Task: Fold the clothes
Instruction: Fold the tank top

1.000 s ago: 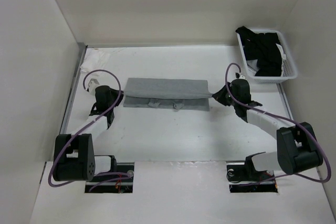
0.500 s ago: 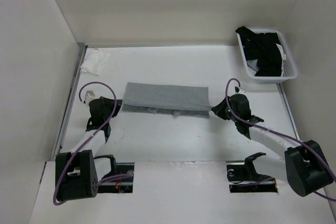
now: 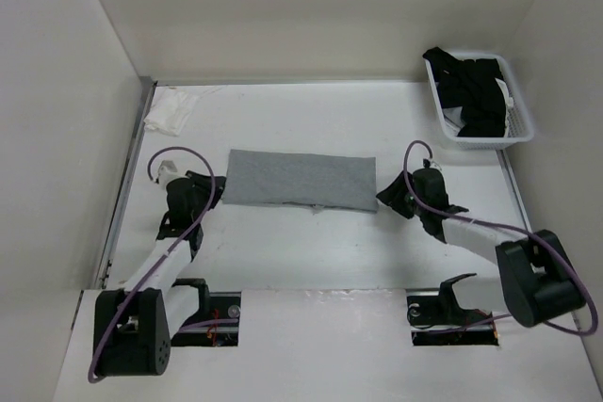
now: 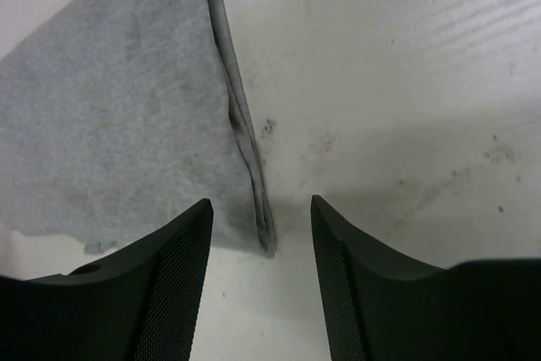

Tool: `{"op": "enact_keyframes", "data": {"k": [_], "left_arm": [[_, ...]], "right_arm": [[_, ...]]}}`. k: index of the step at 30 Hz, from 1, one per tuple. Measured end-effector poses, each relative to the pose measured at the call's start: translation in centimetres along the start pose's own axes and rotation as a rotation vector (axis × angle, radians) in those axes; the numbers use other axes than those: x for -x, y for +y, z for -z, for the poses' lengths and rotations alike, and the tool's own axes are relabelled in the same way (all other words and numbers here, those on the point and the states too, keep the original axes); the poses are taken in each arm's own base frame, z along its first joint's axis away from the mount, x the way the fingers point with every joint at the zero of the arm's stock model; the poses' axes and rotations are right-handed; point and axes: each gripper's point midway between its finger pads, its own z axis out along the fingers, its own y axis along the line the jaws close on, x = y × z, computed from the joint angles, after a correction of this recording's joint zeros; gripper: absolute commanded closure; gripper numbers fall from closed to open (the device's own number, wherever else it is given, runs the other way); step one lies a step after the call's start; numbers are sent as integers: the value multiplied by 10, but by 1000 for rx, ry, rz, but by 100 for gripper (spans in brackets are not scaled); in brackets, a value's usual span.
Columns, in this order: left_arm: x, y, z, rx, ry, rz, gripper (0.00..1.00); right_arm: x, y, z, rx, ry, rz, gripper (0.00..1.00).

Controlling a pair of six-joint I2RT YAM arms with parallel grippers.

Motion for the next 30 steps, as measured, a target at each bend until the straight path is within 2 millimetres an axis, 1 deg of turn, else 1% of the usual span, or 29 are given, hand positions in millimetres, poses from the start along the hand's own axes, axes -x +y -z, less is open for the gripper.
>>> {"op": "enact_keyframes", "data": {"k": [3,4,6,7,9,11,12,15,18,21,23,26,28,30], "left_arm": [[-19,-34,0,-74,40,-61,83],[-26,-43,0,-96,55,-80,83],[-38,-54,0,-123,79,-107,83],[-43,-58,-1,-131,91,-118,83],[-53,-61,-2,-139,112,-136,83],[-62,-63,-3,-144,132,-149,83],[-66,-65,-4,-148,141,-155,83],[-78,-70,-4,-163,163,-172,83],[-92,-78,-2,-190,196,-189,83],[-107,-89,0,-220,229,-201,82],[-117,-97,4,-245,251,-209,82],[-128,-107,10,-280,276,-216,80],[-133,-110,14,-295,289,-218,80],[-135,-112,16,-302,293,-216,79]], "right_arm": [[1,3,-18,13,35,-40,51],[2,6,-23,31,39,-52,55],[1,15,-32,68,59,-80,62],[0,19,-38,89,71,-95,67],[-3,27,-47,124,93,-124,83],[-5,30,-55,141,109,-160,93],[-5,31,-57,149,109,-177,96],[0,30,-56,142,87,-206,100],[16,25,-42,120,24,-214,100],[46,28,-14,124,-86,-197,100],[70,35,9,137,-182,-167,100],[95,44,36,113,-283,-102,99],[104,55,47,90,-317,-42,99],[107,72,53,78,-323,31,99]]}}
